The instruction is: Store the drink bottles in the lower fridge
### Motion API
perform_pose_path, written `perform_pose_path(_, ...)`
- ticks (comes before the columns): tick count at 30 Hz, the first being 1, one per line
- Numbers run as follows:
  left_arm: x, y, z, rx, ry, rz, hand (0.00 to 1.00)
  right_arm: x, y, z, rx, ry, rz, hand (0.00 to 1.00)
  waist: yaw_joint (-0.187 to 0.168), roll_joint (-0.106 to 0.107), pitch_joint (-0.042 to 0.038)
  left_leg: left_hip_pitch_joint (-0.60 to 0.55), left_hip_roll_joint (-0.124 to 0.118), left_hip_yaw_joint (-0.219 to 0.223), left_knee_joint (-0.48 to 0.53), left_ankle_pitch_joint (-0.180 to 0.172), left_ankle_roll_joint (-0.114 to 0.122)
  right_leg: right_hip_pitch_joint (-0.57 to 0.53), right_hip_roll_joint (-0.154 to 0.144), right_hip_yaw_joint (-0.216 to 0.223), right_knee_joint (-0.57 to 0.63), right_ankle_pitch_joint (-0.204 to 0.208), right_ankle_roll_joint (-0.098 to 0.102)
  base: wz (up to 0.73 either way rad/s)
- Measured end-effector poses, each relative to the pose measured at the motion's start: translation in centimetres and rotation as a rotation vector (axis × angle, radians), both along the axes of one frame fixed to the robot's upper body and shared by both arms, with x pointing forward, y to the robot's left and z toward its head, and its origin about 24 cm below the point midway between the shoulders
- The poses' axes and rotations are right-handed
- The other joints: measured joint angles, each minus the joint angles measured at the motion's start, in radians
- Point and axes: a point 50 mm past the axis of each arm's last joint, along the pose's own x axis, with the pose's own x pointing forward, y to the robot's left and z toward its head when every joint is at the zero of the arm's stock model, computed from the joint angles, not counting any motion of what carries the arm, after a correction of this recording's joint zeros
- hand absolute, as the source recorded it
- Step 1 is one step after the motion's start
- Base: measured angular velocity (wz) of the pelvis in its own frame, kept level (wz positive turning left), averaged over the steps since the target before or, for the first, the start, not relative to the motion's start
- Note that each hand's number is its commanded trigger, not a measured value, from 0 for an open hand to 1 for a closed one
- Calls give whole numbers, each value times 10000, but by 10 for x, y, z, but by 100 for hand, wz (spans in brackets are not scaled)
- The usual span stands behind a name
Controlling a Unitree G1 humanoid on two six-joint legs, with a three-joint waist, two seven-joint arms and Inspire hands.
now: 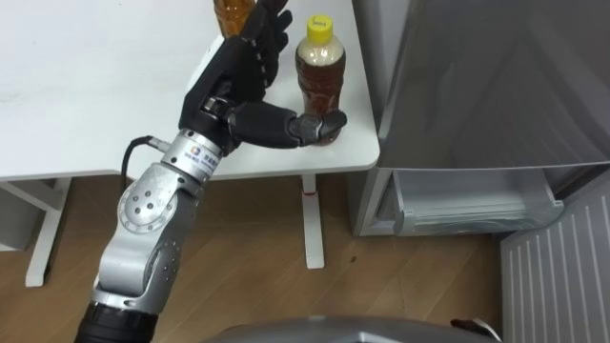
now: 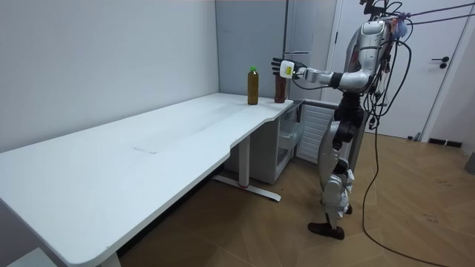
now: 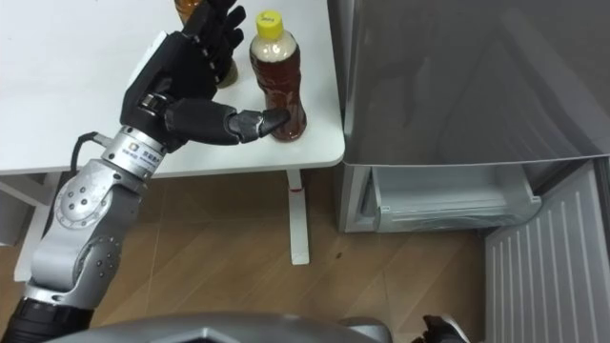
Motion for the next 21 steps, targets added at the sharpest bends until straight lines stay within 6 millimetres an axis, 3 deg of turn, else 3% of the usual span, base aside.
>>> perform_pose_path(13,4,5,-18,352,898,326,0,-5,0,-1,-9,578,-36,0,-215,-38,26,-61,1,-4,7,-1,0,-51,16,134,-20,-2,0,0)
perform_pose_path(21,16,5,-14,448,861,300,0,-11,-2,-1,-16,970,-146,0,-338,125,26,-58,2,-3,23,-12,-13,-57,36,183,-20,-2,0,0)
